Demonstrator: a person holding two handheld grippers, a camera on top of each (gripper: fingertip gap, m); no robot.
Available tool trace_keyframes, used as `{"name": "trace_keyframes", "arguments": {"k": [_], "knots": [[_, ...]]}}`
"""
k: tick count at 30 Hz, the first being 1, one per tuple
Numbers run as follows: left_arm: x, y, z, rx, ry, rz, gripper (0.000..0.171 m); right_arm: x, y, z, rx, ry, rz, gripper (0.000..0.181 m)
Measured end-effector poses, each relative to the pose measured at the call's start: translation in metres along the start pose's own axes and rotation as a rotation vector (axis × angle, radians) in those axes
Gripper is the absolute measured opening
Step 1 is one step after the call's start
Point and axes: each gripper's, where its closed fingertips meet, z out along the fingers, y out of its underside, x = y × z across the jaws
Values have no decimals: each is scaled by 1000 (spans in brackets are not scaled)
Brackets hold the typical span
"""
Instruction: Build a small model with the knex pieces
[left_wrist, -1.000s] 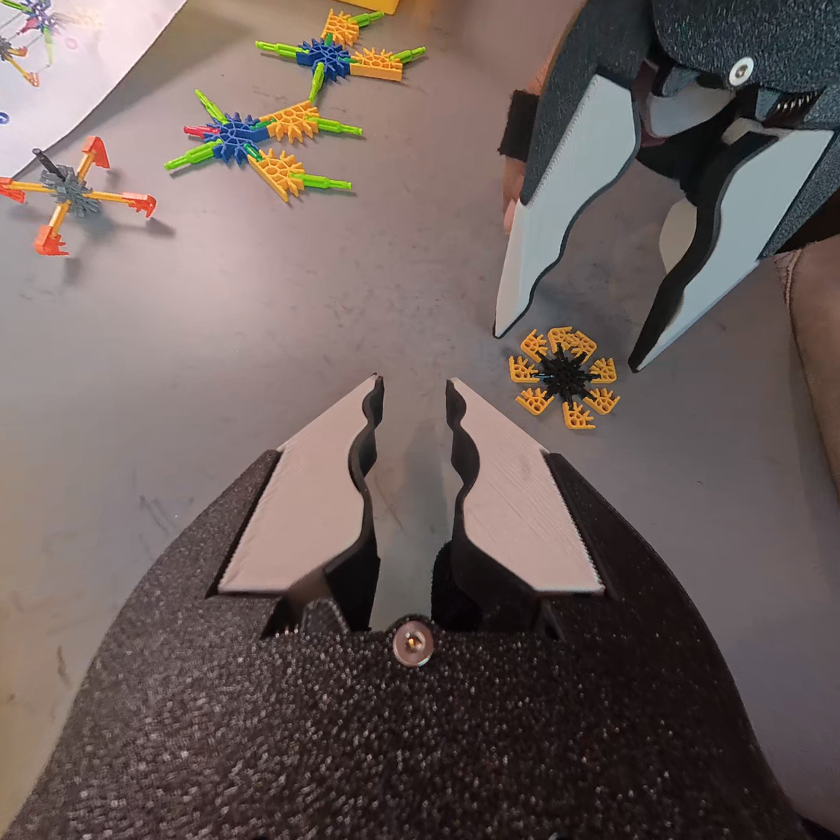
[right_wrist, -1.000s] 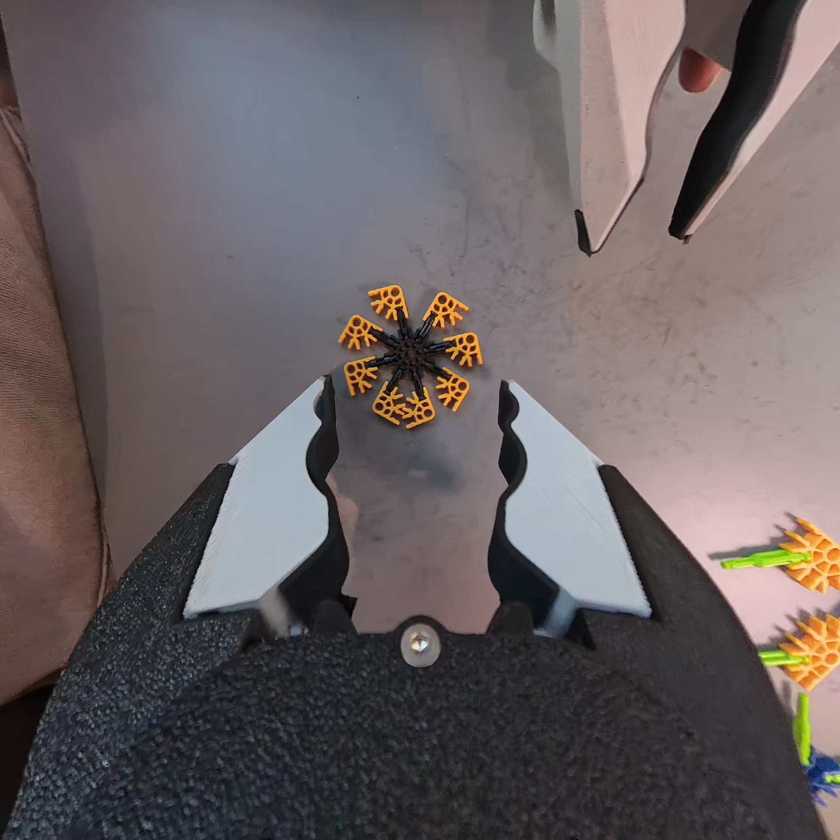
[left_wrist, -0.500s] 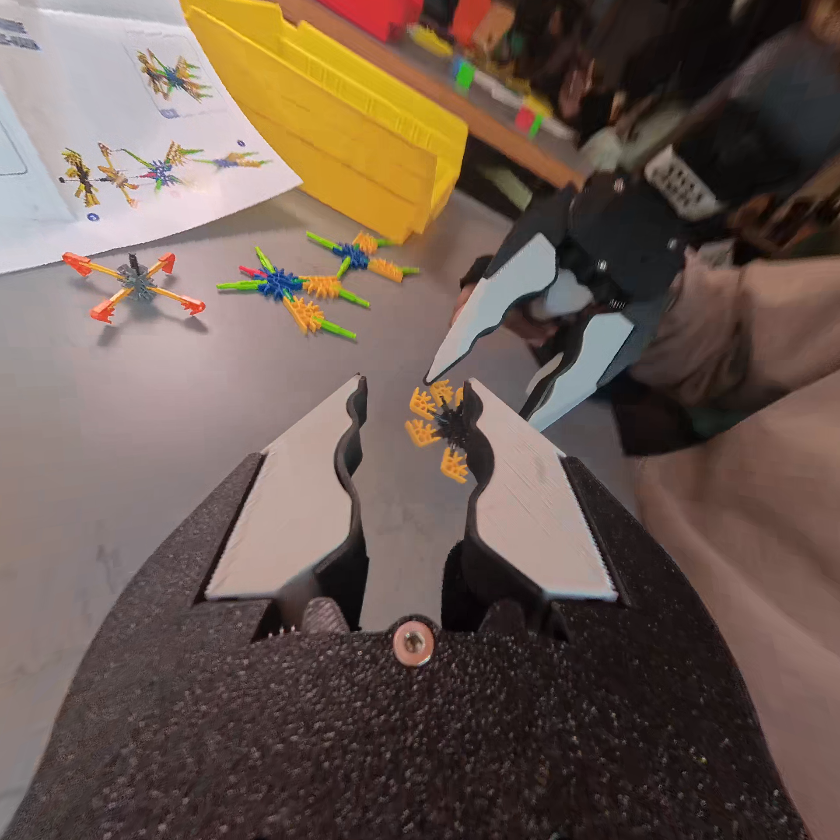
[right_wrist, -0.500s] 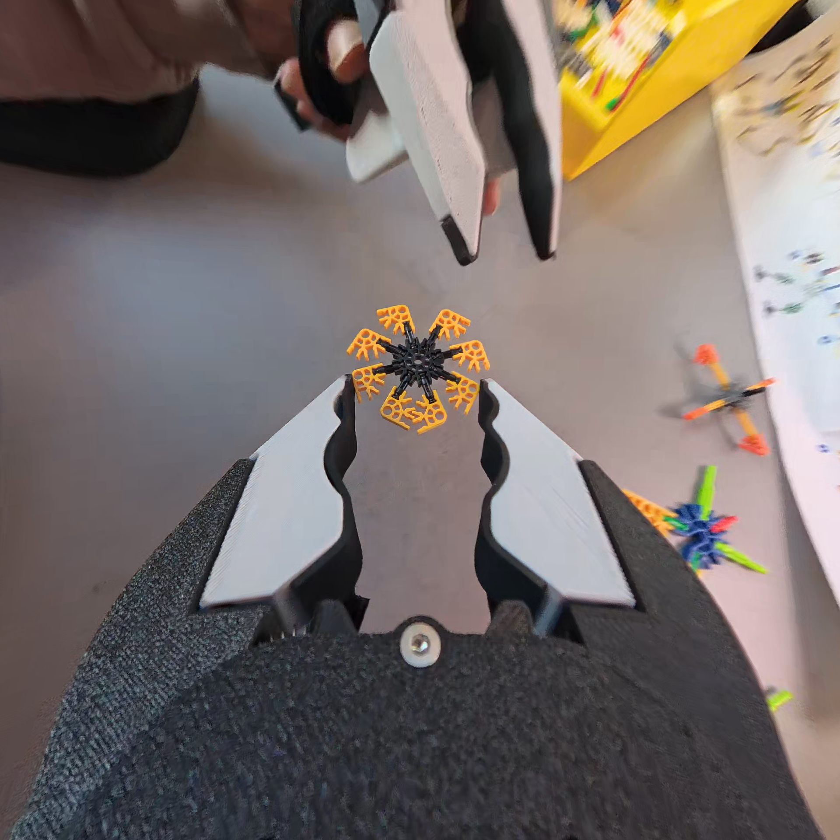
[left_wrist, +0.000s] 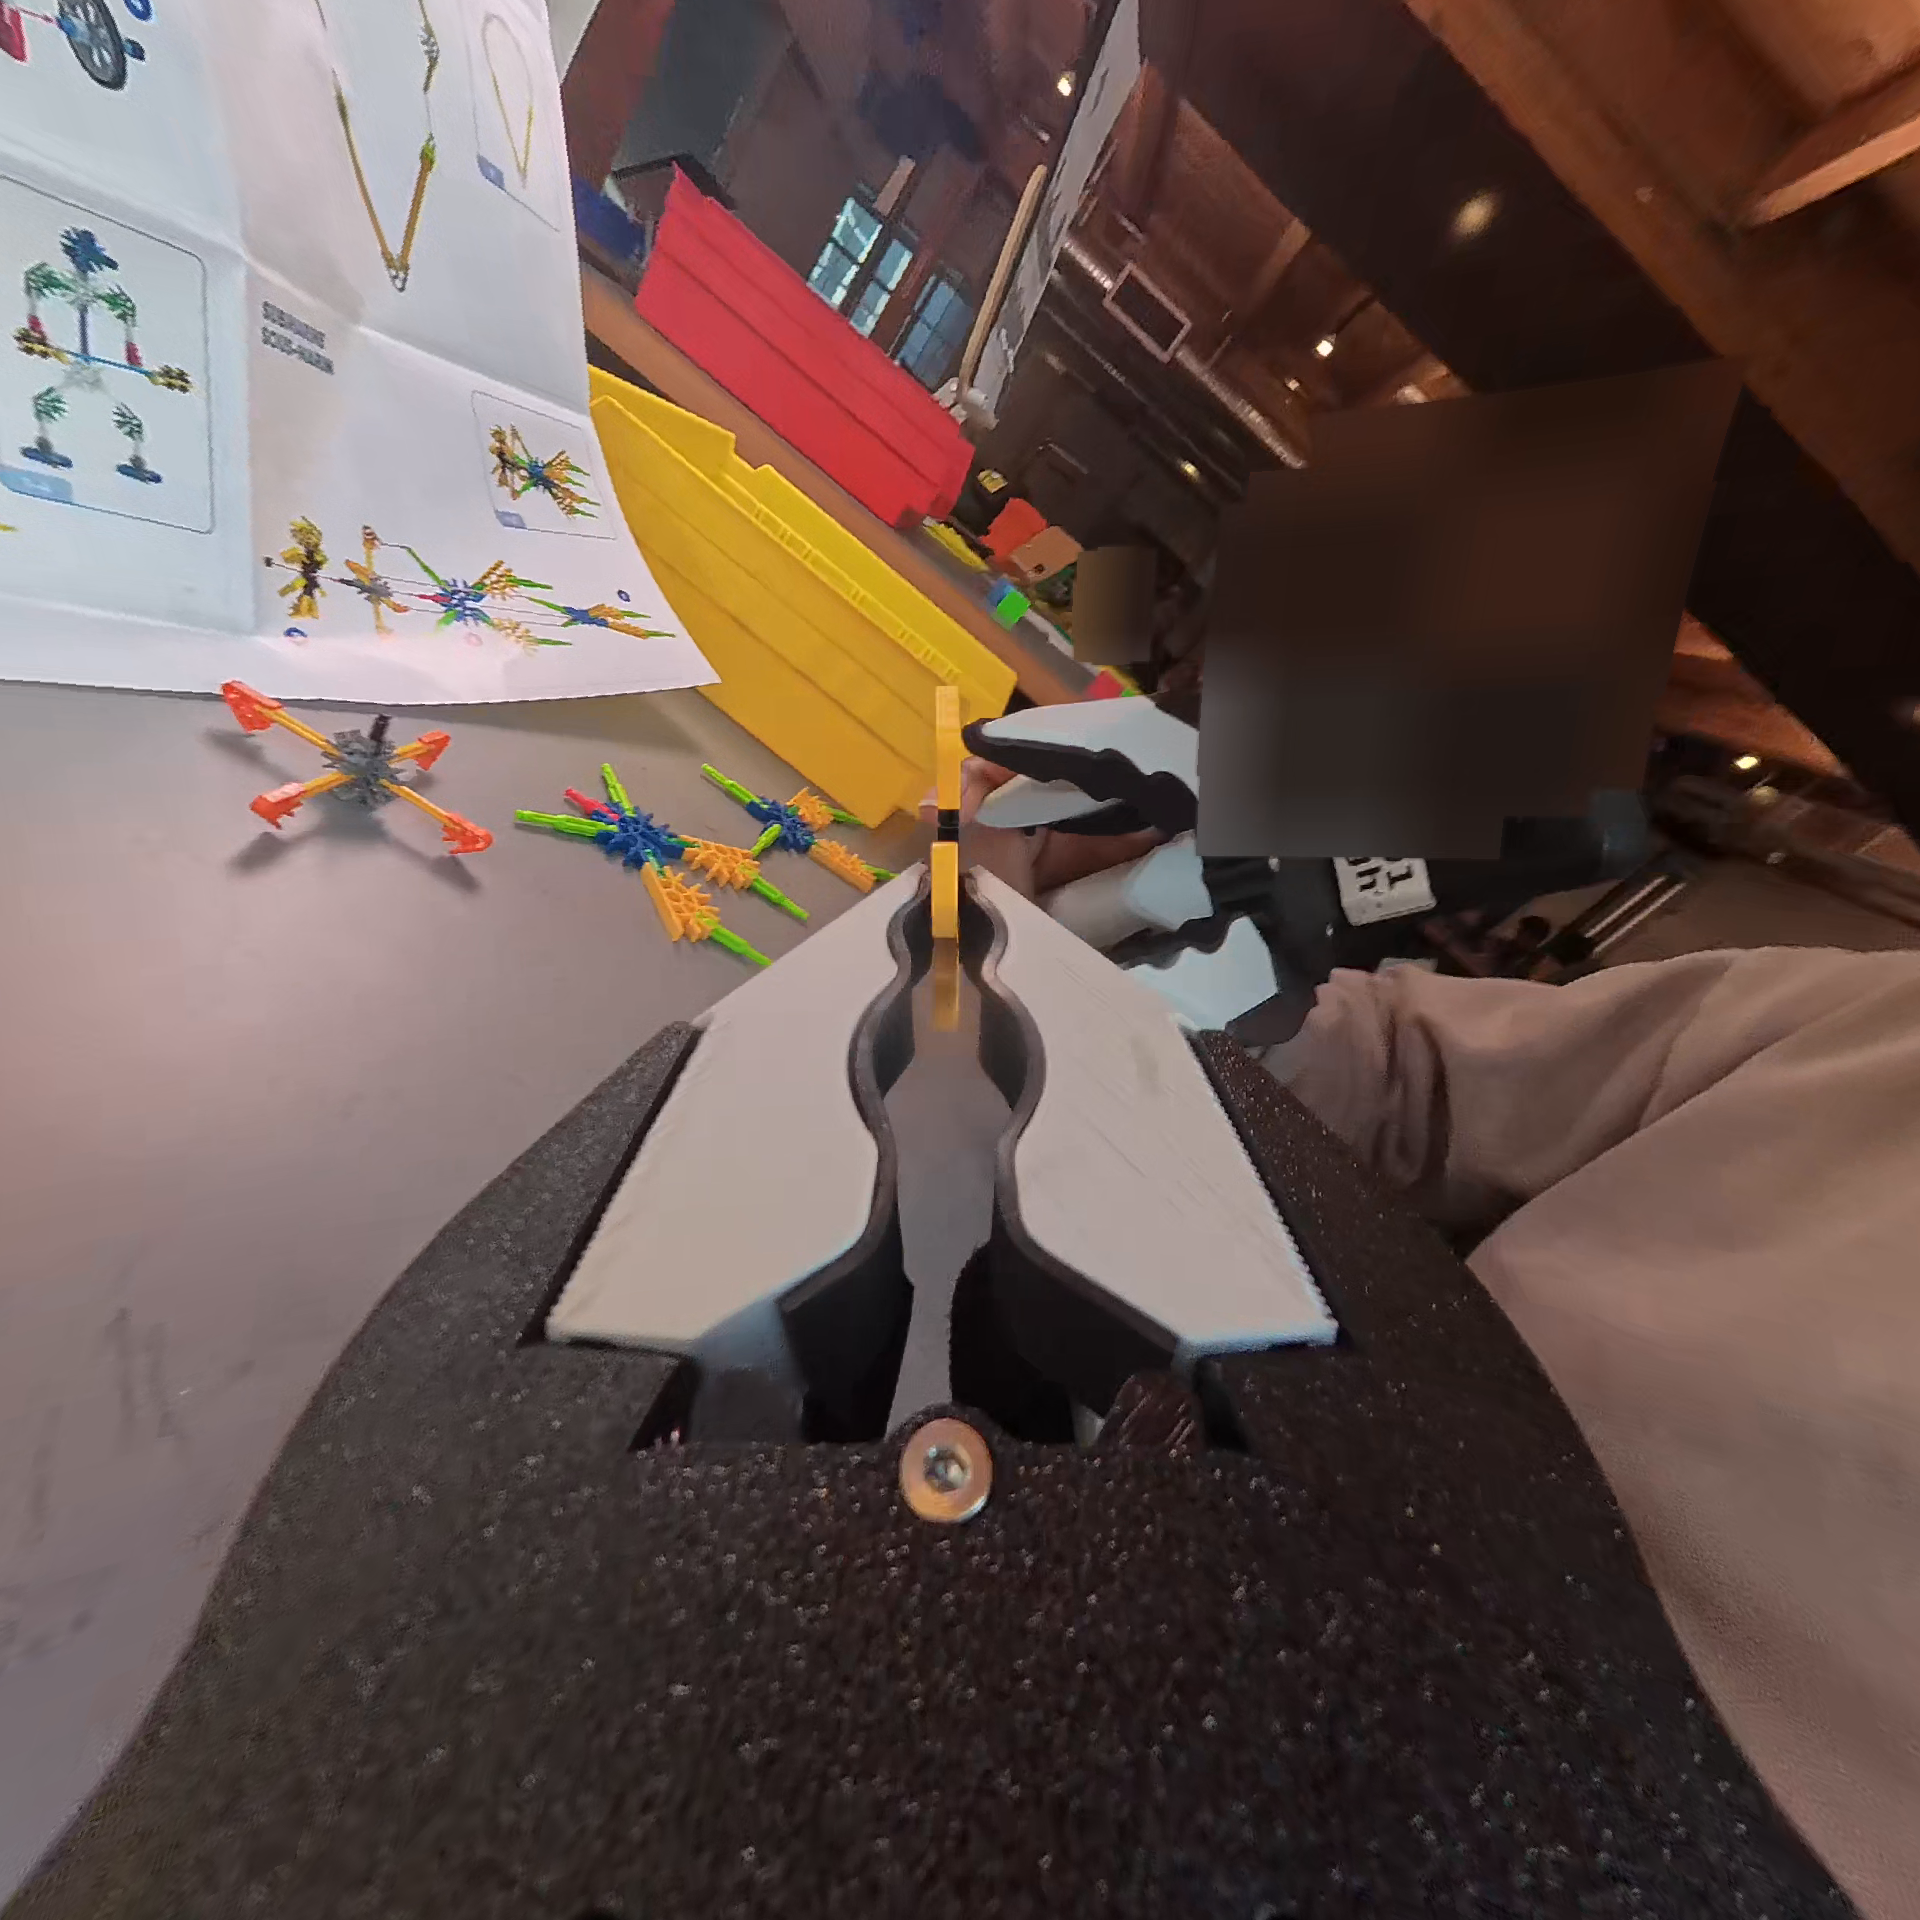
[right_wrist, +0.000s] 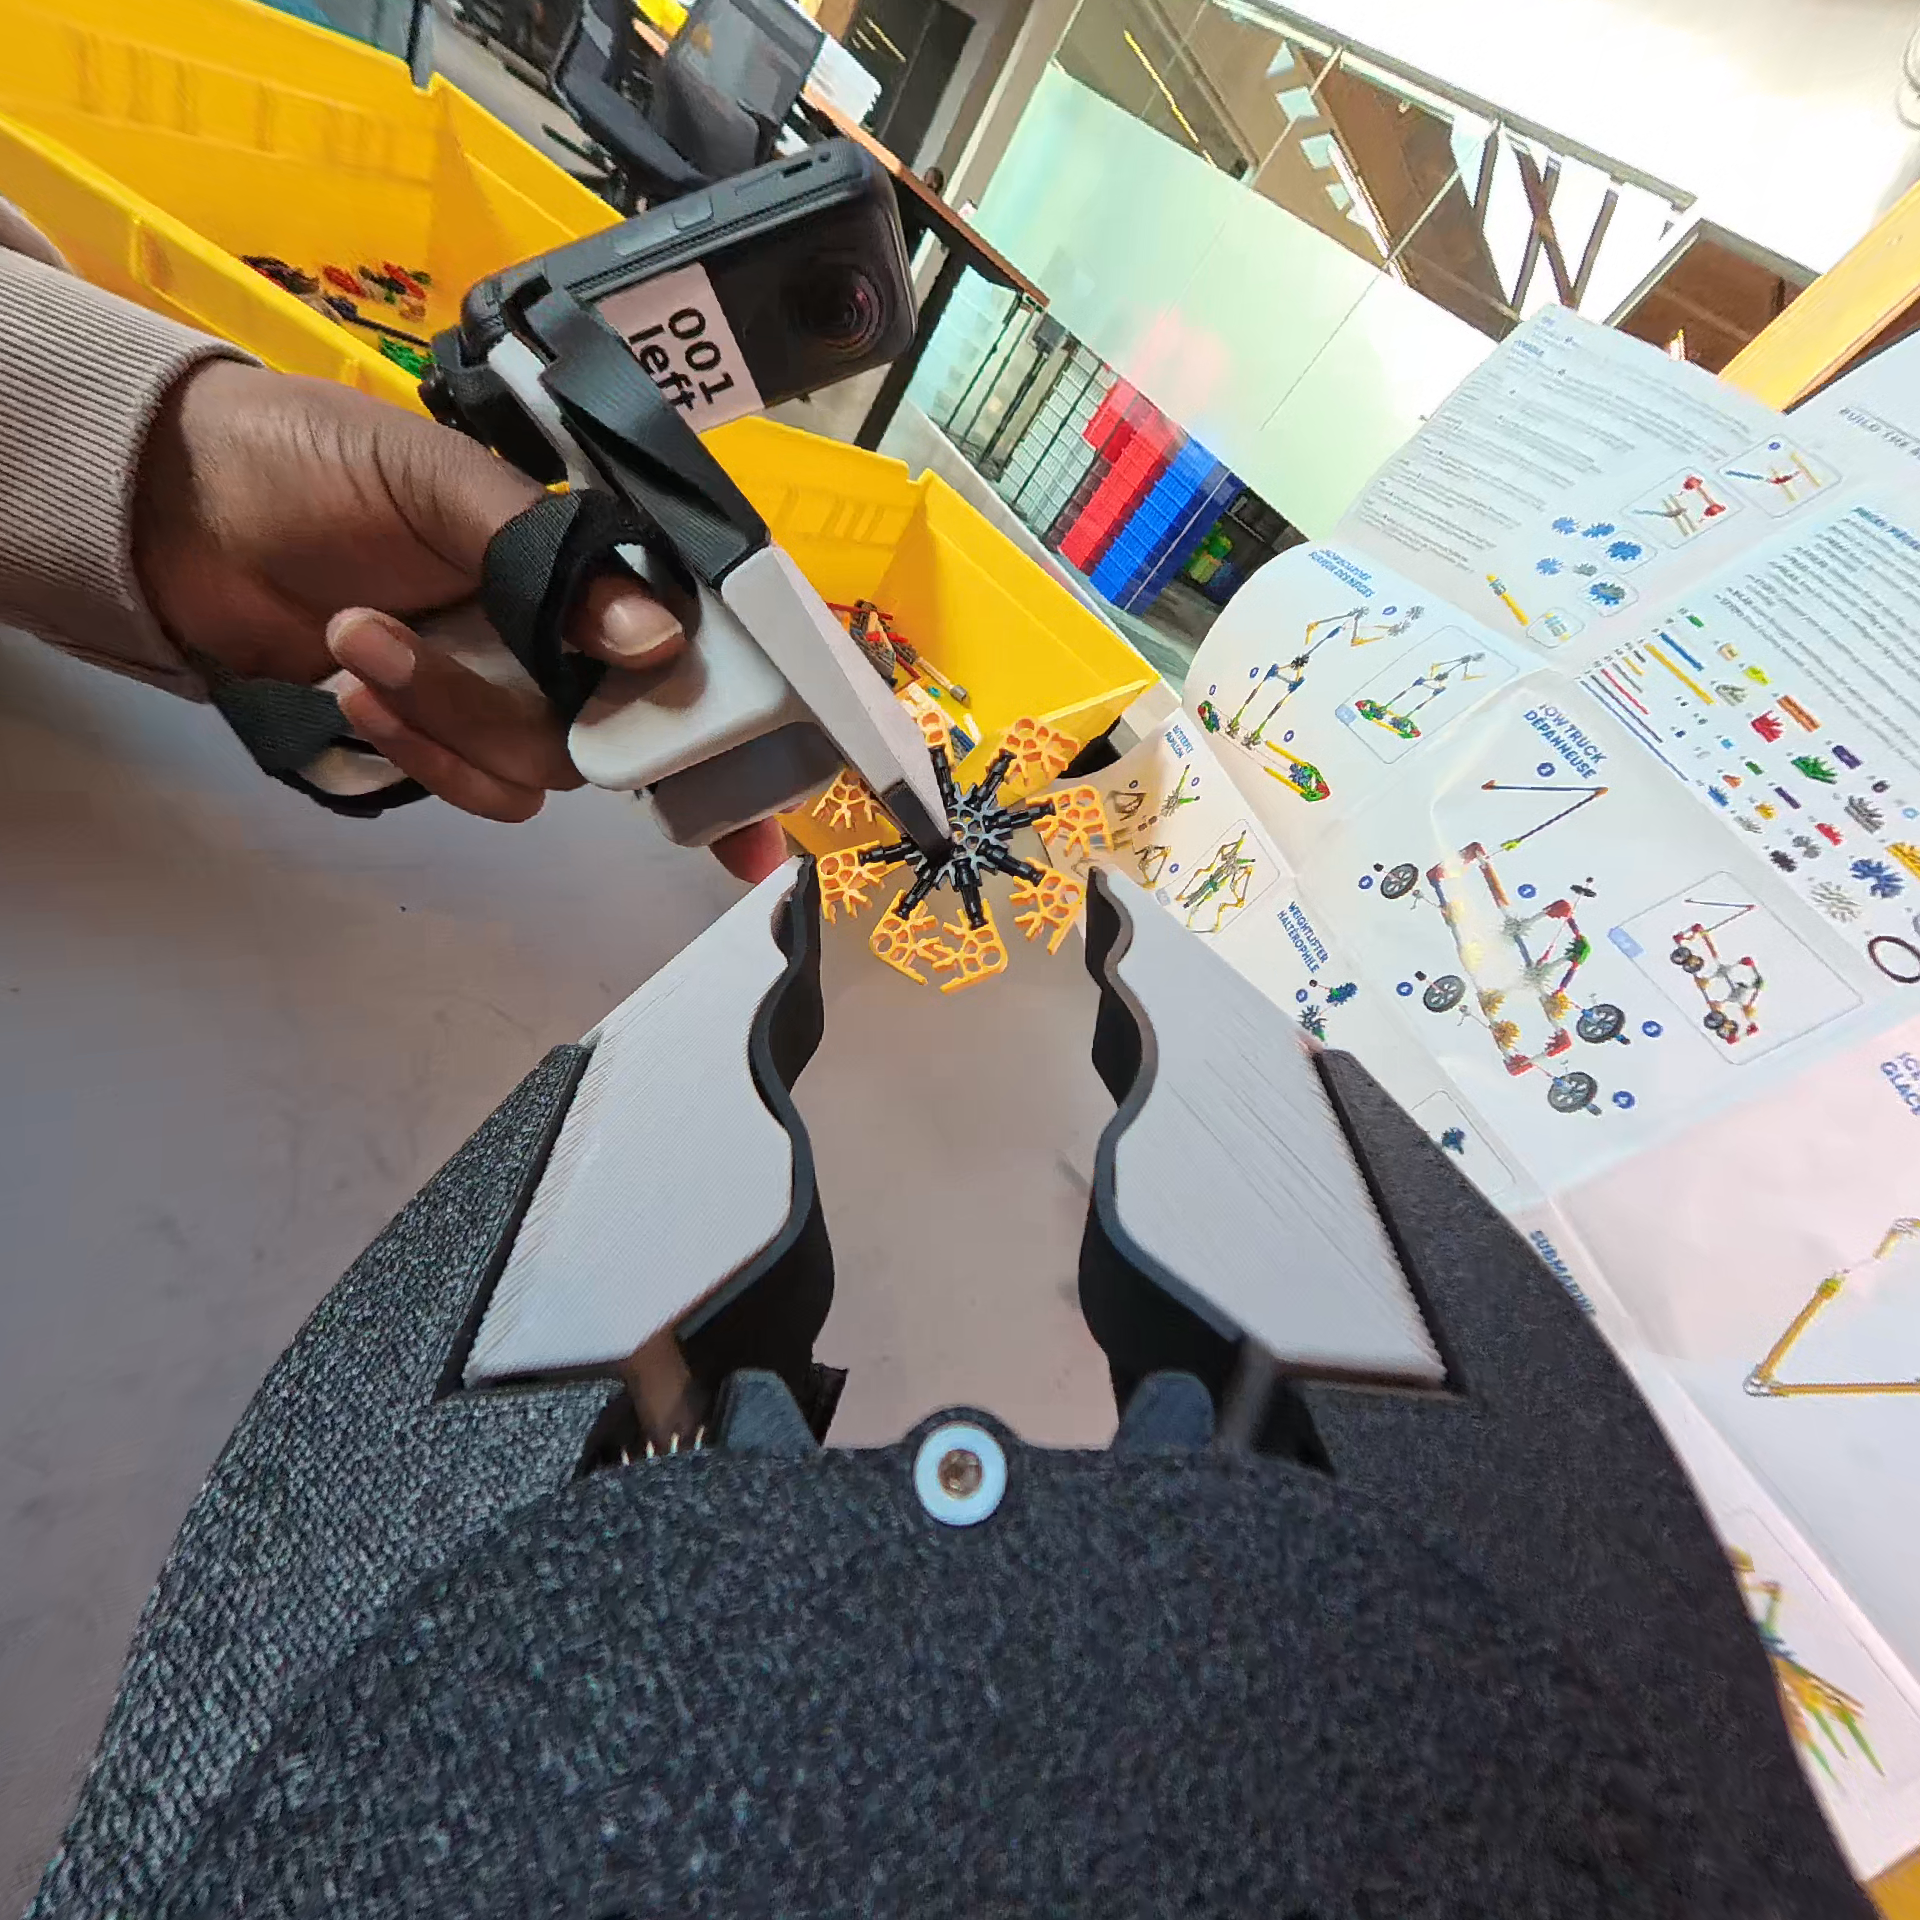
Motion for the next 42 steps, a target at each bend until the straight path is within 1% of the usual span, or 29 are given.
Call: {"name": "trace_keyframes", "arguments": {"k": [2, 5, 7, 9, 10, 12, 15, 17, 20, 22, 24, 27, 32, 38, 42], "knots": [[-9, 7, 0, -51, -74, 106, 3, -1, 3, -3, 13, -38, 83, 49], [-23, 17, -1, -135, -185, 281, 3, 0, 9, -9, 32, -135, 241, 49], [-26, 24, -1, -185, -220, 378, 3, -1, 14, -14, 43, -209, 307, 40], [-27, 28, 1, -214, -234, 414, 3, -2, 17, -19, 57, -262, 339, 29], [-27, 31, 2, -227, -233, 409, 3, 1, 21, -19, 47, -260, 341, 25], [-29, 36, 4, -247, -238, 378, 4, 9, 31, -21, 0, -232, 303, 25], [-39, 45, 3, -297, -269, 316, 4, 38, 54, -25, -99, -120, 252, 26], [-47, 50, 3, -314, -291, 265, 4, 58, 72, -30, -155, -60, 279, 27], [-55, 56, 1, -333, -306, 188, 4, 78, 110, -36, -283, 13, 336, 35], [-59, 61, 0, -353, -317, 155, 4, 83, 134, -39, -364, 31, 356, 41], [-63, 63, -2, -364, -333, 137, 4, 84, 150, -40, -420, 36, 395, 44], [-67, 68, -5, -395, -348, 105, 4, 80, 159, -37, -448, 32, 429, 46], [-77, 74, -11, -443, -393, 96, 6, 72, 164, -28, -477, 32, 370, 45], [-86, 73, -18, -473, -452, 154, 13, 66, 163, -18, -479, 38, 288, 40], [-88, 71, -22, -480, -468, 179, 13, 66, 163, -13, -482, 49, 241, 39]]}}
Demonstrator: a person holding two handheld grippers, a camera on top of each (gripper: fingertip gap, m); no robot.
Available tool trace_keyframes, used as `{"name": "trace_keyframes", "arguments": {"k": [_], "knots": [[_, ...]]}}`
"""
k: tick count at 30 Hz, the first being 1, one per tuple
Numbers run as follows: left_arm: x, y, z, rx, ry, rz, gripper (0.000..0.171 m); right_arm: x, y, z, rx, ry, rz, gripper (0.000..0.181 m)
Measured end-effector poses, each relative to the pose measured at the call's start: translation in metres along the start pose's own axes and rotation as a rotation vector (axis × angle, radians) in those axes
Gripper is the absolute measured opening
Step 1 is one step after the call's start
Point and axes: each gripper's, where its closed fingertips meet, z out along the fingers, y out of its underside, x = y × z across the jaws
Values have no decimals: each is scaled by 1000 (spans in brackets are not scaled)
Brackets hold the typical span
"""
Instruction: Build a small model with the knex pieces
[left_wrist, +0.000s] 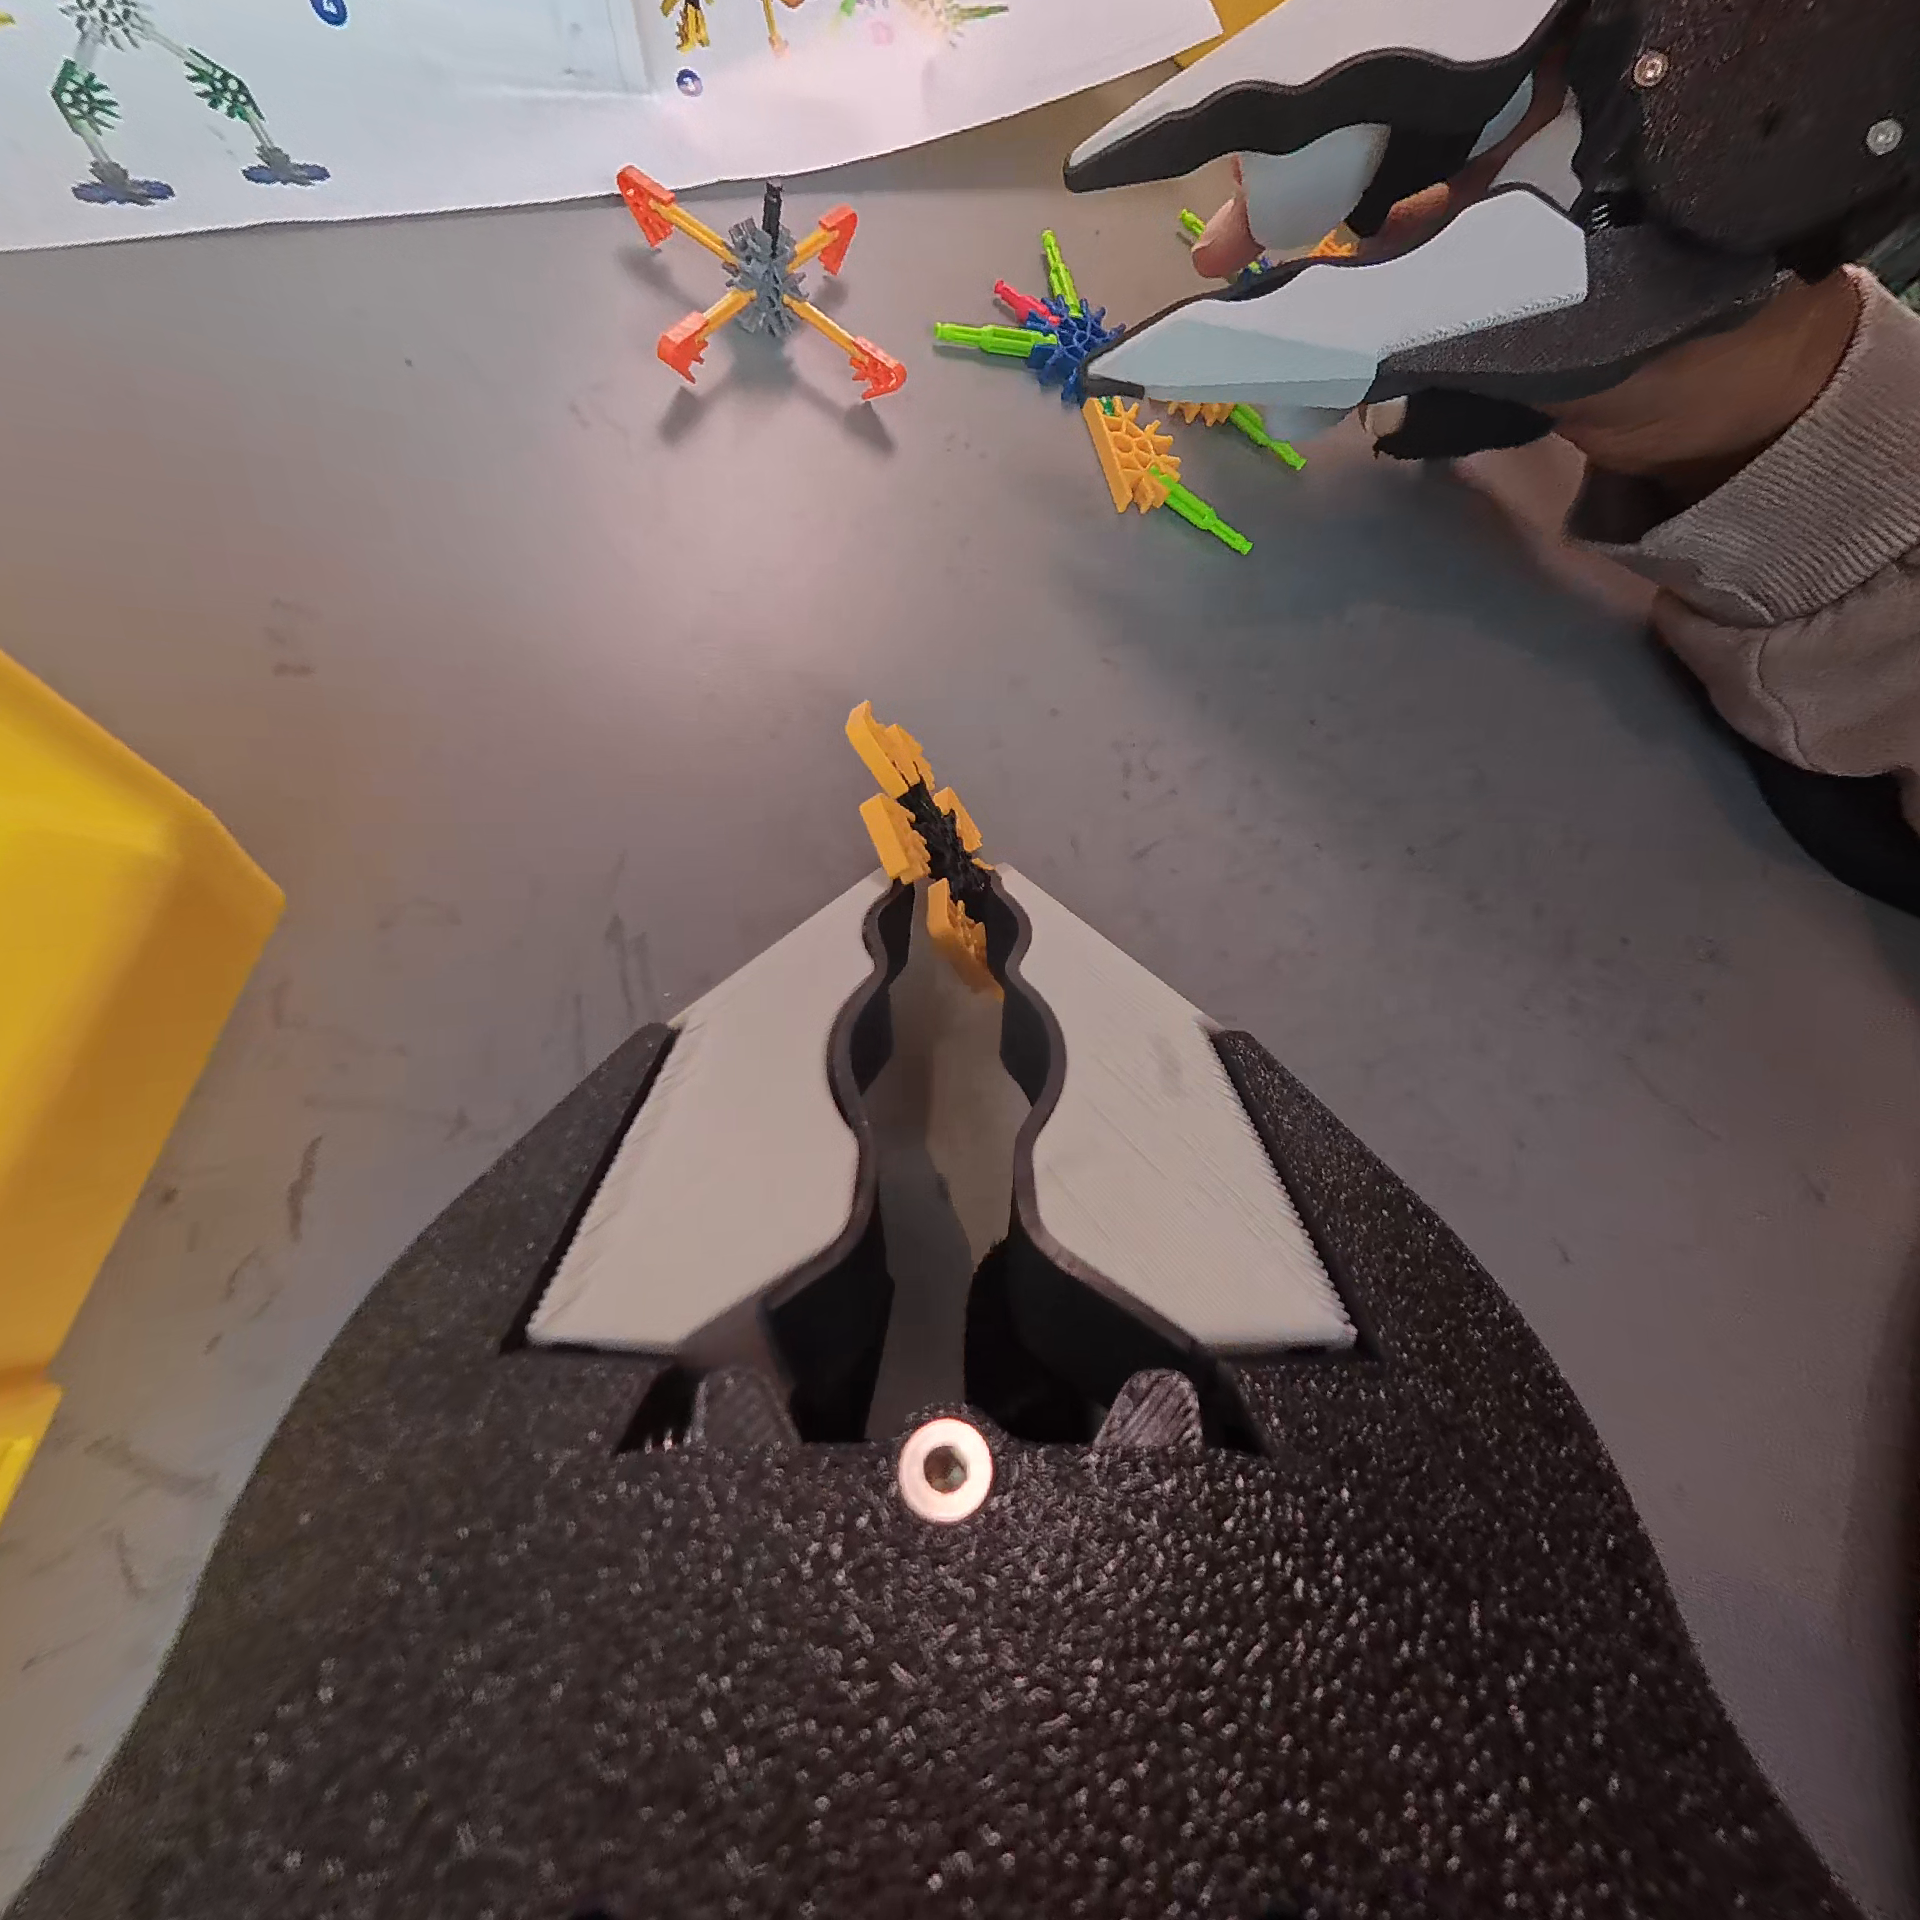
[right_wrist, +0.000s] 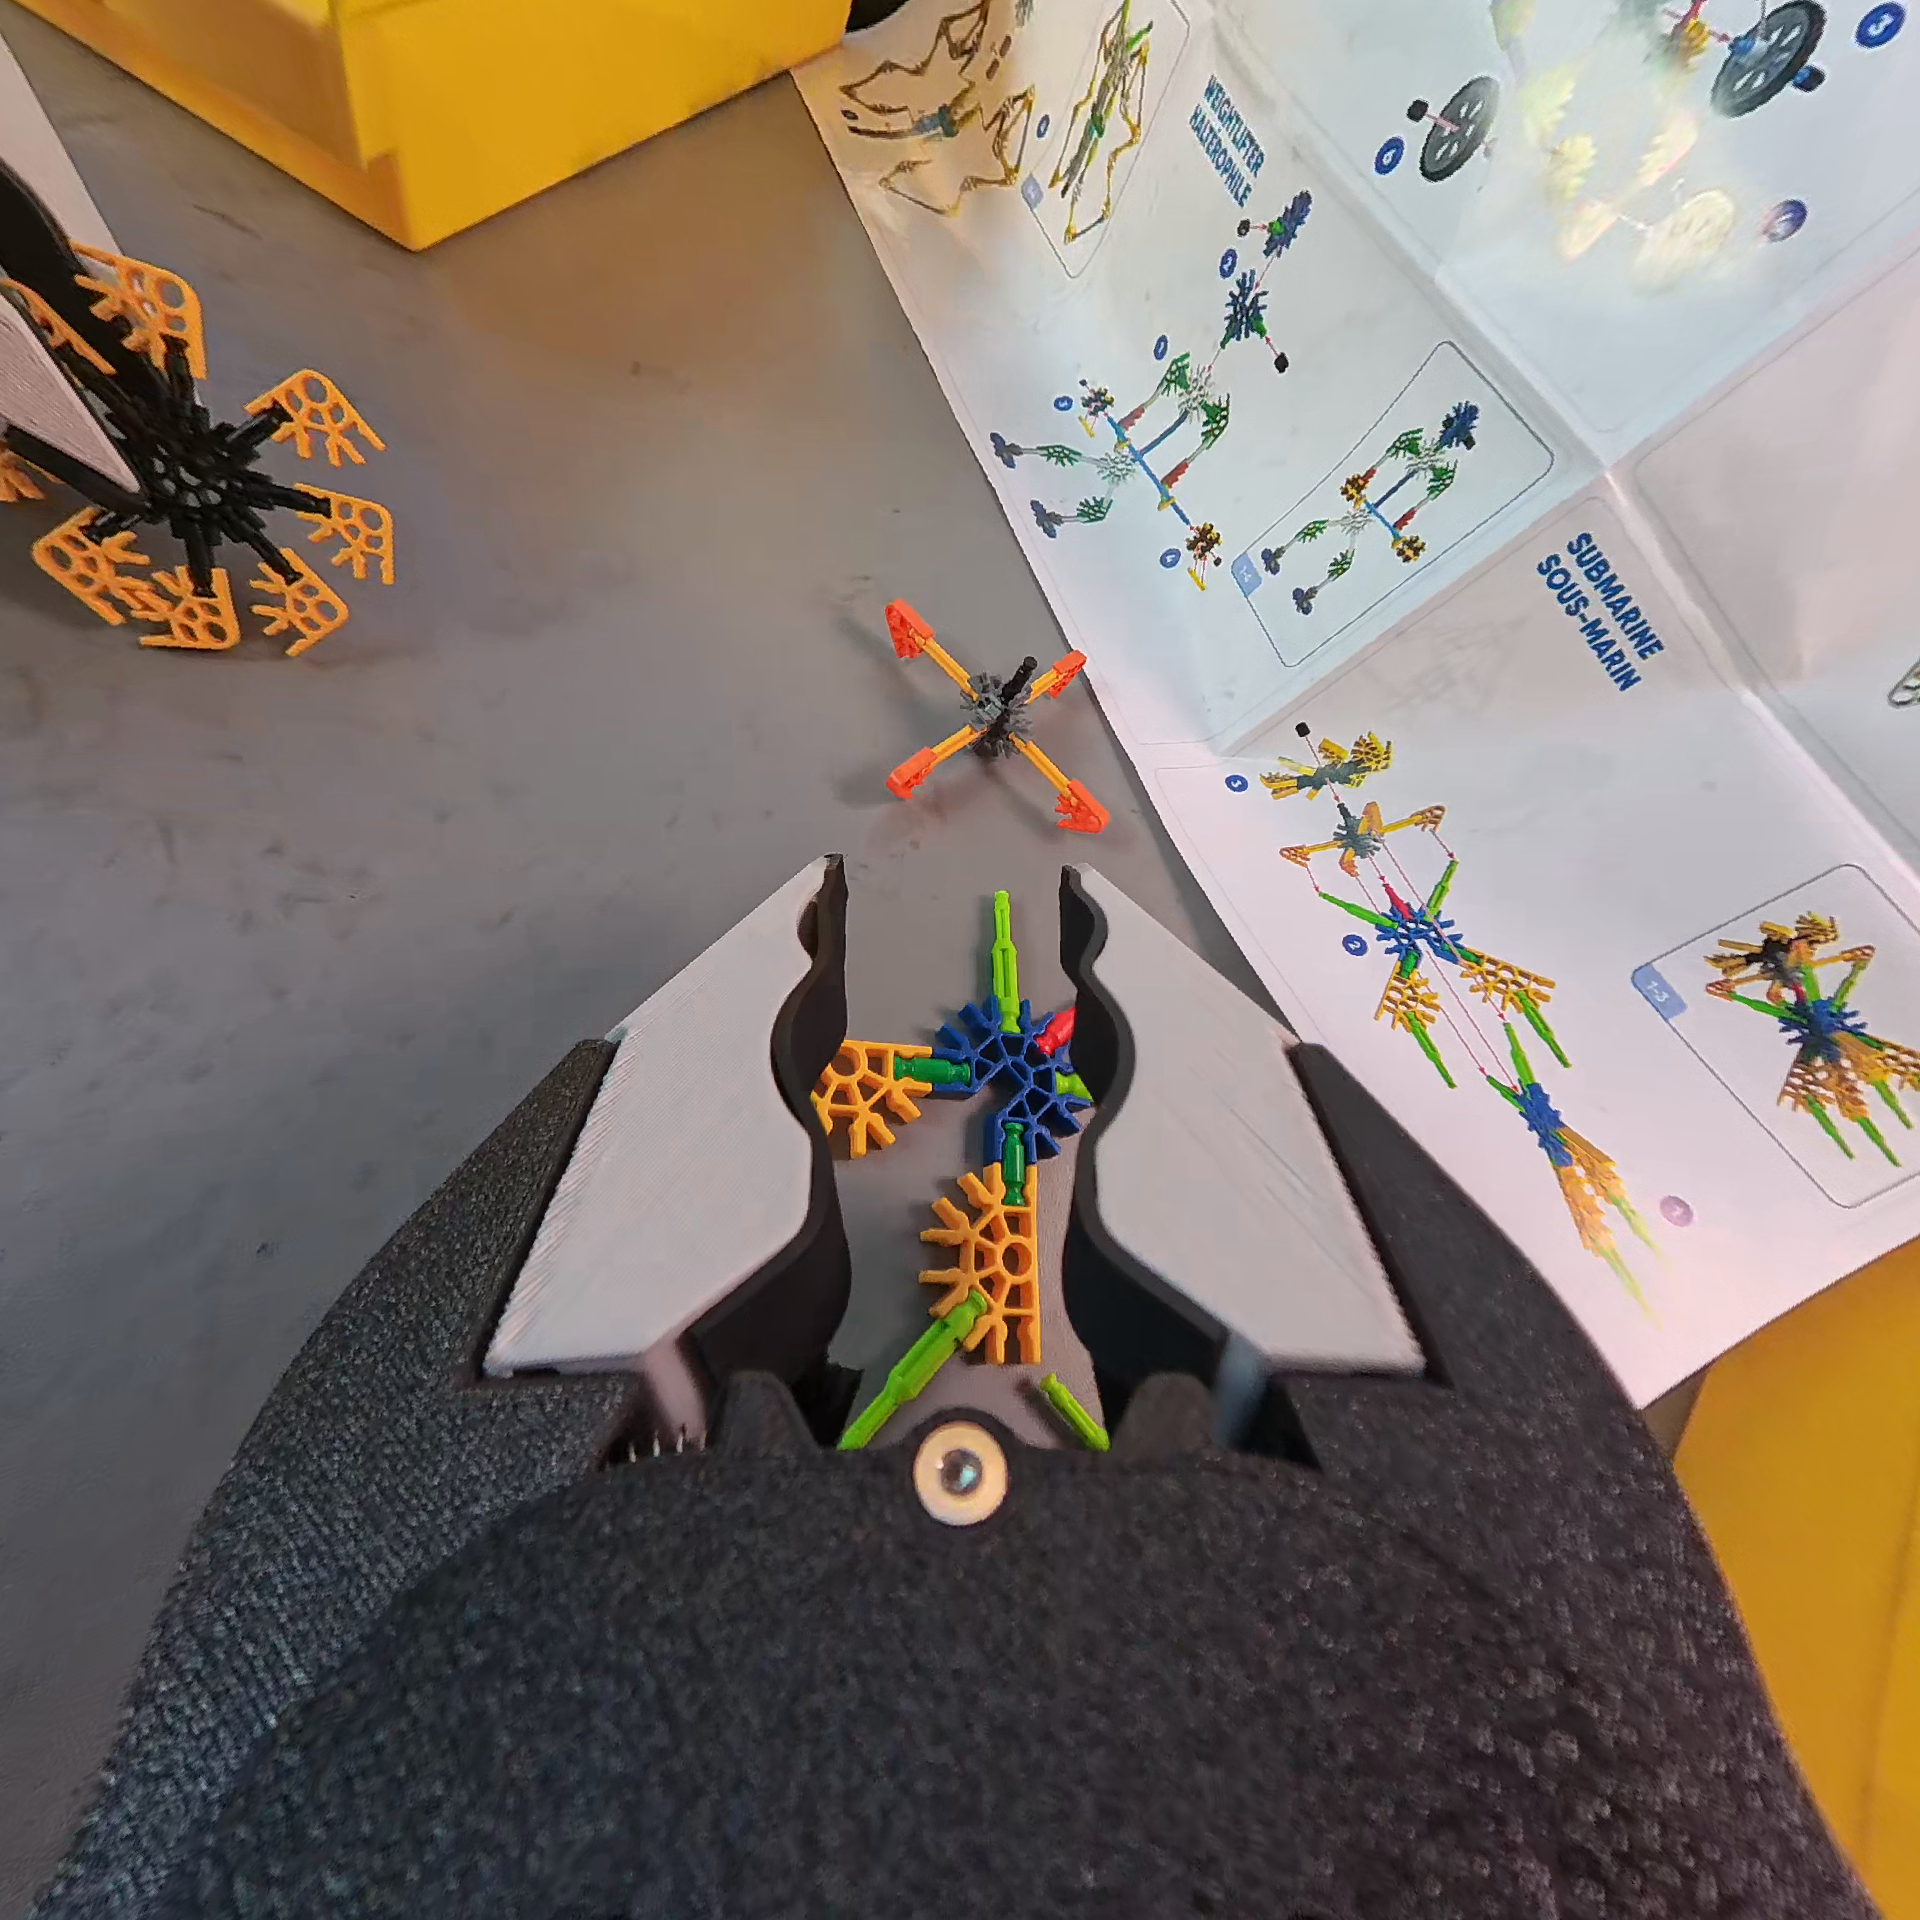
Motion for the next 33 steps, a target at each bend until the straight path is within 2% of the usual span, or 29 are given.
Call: {"name": "trace_keyframes", "arguments": {"k": [16, 27, 33], "knots": [[-4, 1, 1, 5, 14, -16, 15, -5, 8, 4, -36, 46, -111, 38], [-5, 3, 2, 2, 14, -28, 17, -4, 12, -2, -40, 50, -109, 38], [-4, 2, 3, 5, 12, -23, 17, 2, -2, 3, -3, 43, -36, 47]]}}
